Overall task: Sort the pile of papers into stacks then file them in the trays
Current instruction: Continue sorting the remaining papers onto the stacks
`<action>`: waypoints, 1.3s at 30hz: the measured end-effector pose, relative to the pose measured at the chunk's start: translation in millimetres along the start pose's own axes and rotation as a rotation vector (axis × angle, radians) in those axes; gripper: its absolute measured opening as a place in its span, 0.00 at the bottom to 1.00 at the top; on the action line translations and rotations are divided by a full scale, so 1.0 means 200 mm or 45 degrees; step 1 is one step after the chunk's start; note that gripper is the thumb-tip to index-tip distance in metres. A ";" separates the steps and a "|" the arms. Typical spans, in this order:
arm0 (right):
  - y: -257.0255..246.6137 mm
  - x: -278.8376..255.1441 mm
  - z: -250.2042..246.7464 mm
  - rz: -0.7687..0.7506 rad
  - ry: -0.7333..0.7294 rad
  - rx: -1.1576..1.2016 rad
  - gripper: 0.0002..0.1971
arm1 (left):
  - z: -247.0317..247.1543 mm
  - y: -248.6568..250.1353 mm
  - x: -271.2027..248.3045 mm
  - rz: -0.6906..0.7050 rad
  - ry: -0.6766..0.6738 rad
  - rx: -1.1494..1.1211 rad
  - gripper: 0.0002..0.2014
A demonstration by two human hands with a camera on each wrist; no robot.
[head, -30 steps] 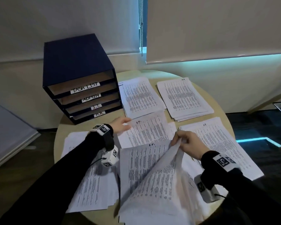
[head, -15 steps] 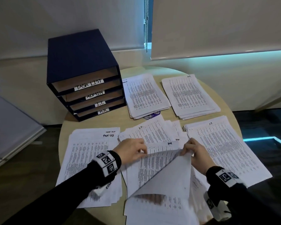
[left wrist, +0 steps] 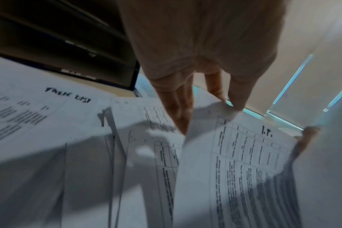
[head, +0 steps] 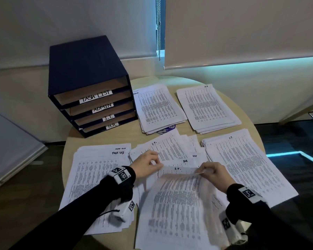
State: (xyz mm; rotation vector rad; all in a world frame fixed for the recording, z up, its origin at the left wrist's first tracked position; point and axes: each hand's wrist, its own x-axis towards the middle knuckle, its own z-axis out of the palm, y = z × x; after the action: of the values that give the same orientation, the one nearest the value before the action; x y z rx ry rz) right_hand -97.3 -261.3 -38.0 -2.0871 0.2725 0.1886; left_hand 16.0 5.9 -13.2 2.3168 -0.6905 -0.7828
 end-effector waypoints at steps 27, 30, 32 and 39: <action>0.00 0.01 0.03 0.011 -0.016 -0.212 0.17 | 0.05 -0.12 0.02 0.350 0.500 0.693 0.29; -0.01 0.02 0.04 0.002 -0.014 -0.214 0.17 | 0.02 -0.06 -0.01 0.218 0.326 0.635 0.35; -0.02 0.02 0.04 -0.013 -0.008 -0.210 0.17 | -0.03 -0.01 -0.01 0.047 0.325 0.490 0.30; -0.03 0.00 -0.01 -0.045 -0.037 -0.098 0.19 | -0.50 0.11 0.06 0.186 0.986 0.347 0.14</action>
State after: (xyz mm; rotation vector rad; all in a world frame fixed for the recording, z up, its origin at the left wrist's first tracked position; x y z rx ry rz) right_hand -95.7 -260.2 -31.0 -2.1621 0.2133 0.2109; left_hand 85.1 19.7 61.9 2.4957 -0.6098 0.3059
